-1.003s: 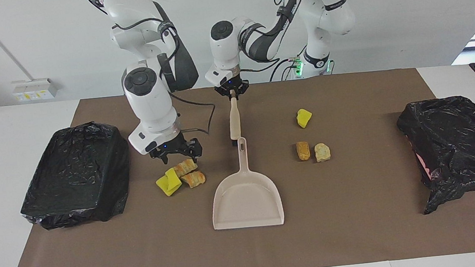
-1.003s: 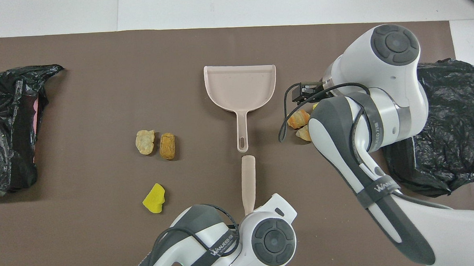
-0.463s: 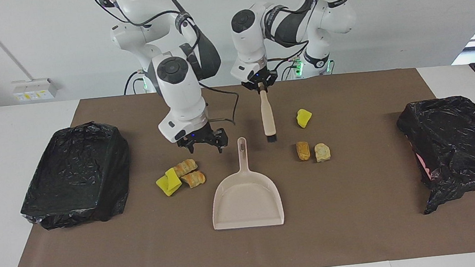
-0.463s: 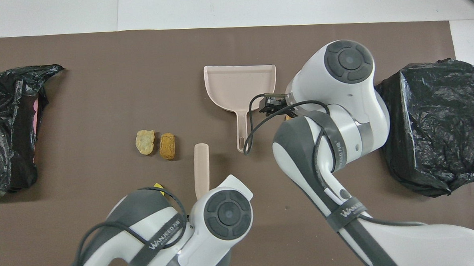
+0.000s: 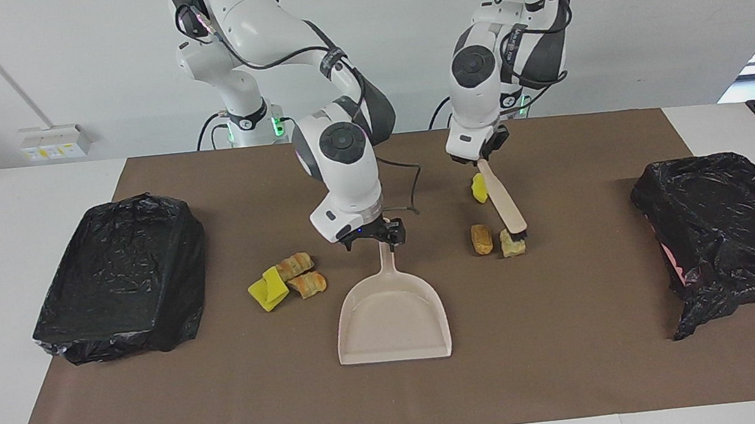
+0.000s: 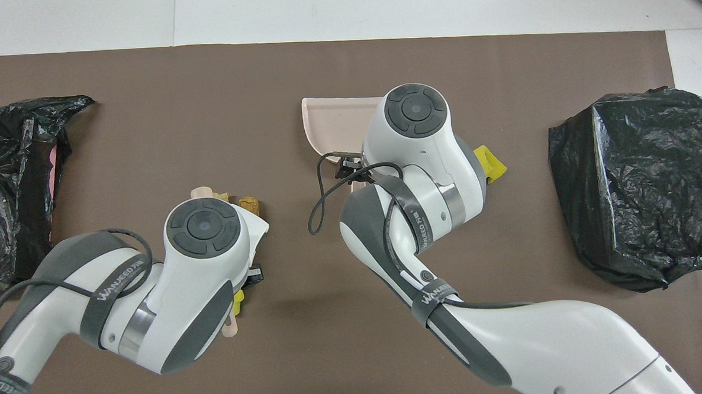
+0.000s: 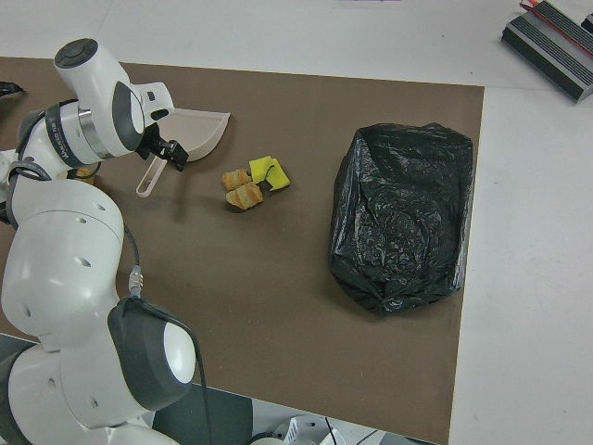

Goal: Sweep and dump trash in bin

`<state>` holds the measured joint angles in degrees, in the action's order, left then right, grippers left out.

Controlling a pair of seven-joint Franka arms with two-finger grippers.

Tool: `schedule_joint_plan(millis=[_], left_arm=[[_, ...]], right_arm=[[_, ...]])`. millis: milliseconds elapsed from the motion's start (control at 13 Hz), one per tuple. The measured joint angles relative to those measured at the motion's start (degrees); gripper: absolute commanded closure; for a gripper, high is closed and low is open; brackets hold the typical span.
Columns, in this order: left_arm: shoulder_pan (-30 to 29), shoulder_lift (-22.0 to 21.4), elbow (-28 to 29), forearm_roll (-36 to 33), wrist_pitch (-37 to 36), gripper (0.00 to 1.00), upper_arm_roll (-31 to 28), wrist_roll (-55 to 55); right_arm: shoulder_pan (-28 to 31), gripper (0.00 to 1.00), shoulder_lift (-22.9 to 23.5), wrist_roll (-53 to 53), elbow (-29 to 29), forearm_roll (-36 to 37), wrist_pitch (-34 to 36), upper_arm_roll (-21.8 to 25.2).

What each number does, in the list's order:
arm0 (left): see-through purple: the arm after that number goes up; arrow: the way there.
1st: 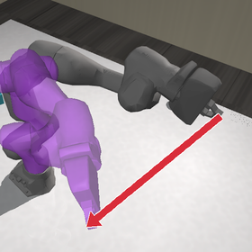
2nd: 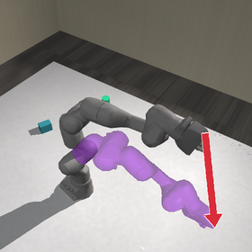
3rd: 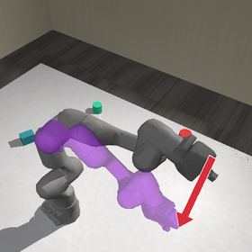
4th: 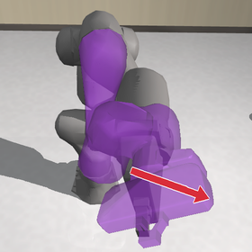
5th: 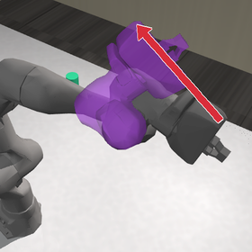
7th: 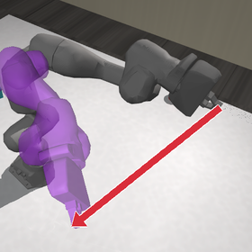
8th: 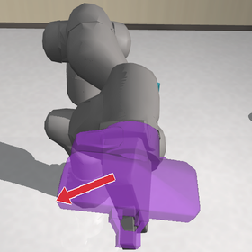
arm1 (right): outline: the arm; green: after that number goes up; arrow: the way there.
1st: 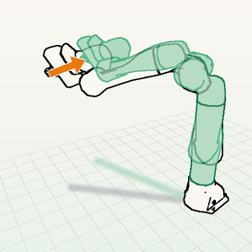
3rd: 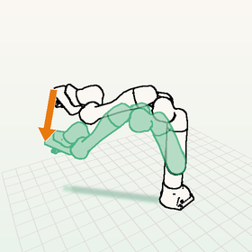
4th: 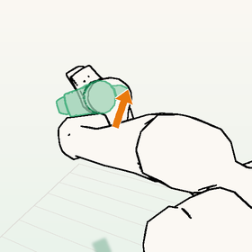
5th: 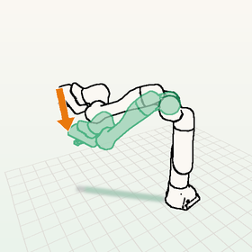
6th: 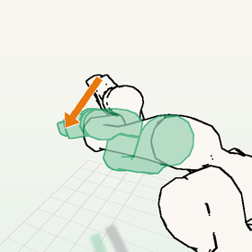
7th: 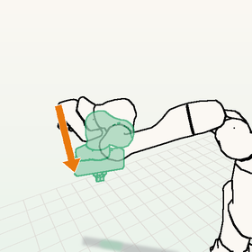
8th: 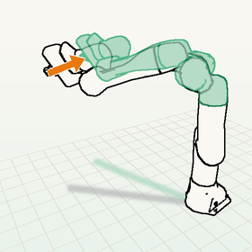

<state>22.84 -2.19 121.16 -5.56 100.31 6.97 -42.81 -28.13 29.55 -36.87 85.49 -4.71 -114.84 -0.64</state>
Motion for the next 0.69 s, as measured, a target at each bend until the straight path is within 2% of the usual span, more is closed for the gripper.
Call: schedule_joint_plan(millis=[232,463,540,695], left_arm=[[-3.6,-0.5,2.4,-0.4,-0.1,1.00,0.0,-0.1],[-3.8,-4.1,9.0,-0.4,0.0,1.00,0.3,-3.2],[-3.8,-5.9,11.3,0.3,0.0,1.00,0.5,-6.4],[-3.7,-8.3,14.0,3.7,0.0,1.00,0.9,-11.8]], right_arm=[[-1.8,0.00,1.1,-0.7,-0.3,0.0,-1.9,-0.4],[-1.9,0.02,1.4,-0.7,-0.3,0.0,-1.9,-0.3],[-1.7,0.08,1.4,-0.6,-0.2,0.0,-1.9,-0.3],[-1.6,0.30,1.5,-0.5,0.2,0.0,-1.9,-0.3]])
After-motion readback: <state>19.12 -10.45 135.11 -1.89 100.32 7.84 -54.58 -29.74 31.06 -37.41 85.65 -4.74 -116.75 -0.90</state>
